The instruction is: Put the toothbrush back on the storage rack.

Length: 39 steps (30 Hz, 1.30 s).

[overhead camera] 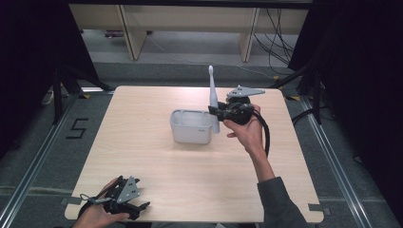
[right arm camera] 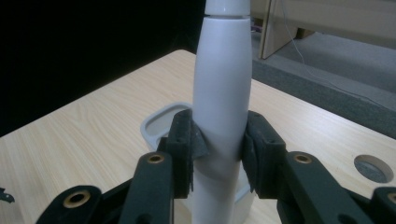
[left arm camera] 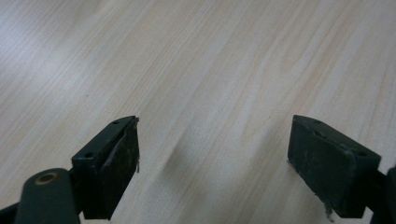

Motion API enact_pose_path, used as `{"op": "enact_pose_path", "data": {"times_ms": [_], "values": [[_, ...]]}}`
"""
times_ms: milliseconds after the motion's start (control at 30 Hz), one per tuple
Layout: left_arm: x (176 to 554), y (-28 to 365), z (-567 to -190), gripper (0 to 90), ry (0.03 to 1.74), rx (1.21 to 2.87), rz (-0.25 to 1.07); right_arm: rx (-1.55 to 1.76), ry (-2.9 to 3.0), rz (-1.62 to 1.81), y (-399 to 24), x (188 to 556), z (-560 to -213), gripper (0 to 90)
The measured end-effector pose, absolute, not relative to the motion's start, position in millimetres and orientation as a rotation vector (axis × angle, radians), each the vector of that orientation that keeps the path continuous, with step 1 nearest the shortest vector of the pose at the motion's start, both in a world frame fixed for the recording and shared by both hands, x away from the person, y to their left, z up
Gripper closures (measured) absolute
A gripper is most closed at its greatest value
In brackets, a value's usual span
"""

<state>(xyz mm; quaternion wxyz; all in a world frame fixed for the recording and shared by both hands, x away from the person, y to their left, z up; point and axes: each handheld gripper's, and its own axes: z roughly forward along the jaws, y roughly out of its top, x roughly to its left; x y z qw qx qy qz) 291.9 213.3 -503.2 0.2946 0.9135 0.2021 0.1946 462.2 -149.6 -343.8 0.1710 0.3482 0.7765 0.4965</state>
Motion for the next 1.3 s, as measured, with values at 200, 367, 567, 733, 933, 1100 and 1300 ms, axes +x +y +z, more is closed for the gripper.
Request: {"op": "enact_pose_path", "data": {"times_ms": [200, 367, 567, 733, 933, 1100, 1300], "values": [[292, 214, -503, 16.4, 0.538, 2.434, 0.517, 0.972, 2.170, 1.415, -143, 473, -340, 66.8], [291, 213, -503, 16.4, 0.539, 2.428, 0.516, 1.007, 2.155, 1.455, -139, 481, -341, 66.8], [292, 214, -502, 16.4, 0.529, 2.449, 0.485, 1.041, 2.115, 1.482, -137, 492, -346, 66.8], [291, 213, -503, 16.4, 0.535, 2.429, 0.511, 1.080, 2.095, 1.474, -135, 497, -348, 66.8], [291, 213, -503, 16.4, 0.535, 2.427, 0.515, 1.088, 2.088, 1.470, -133, 504, -352, 66.8], [291, 213, -503, 16.4, 0.534, 2.428, 0.514, 1.128, 2.074, 1.473, -132, 505, -356, 66.8], [291, 213, -503, 16.4, 0.535, 2.429, 0.515, 1.113, 2.080, 1.460, -130, 508, -359, 66.8]]}}
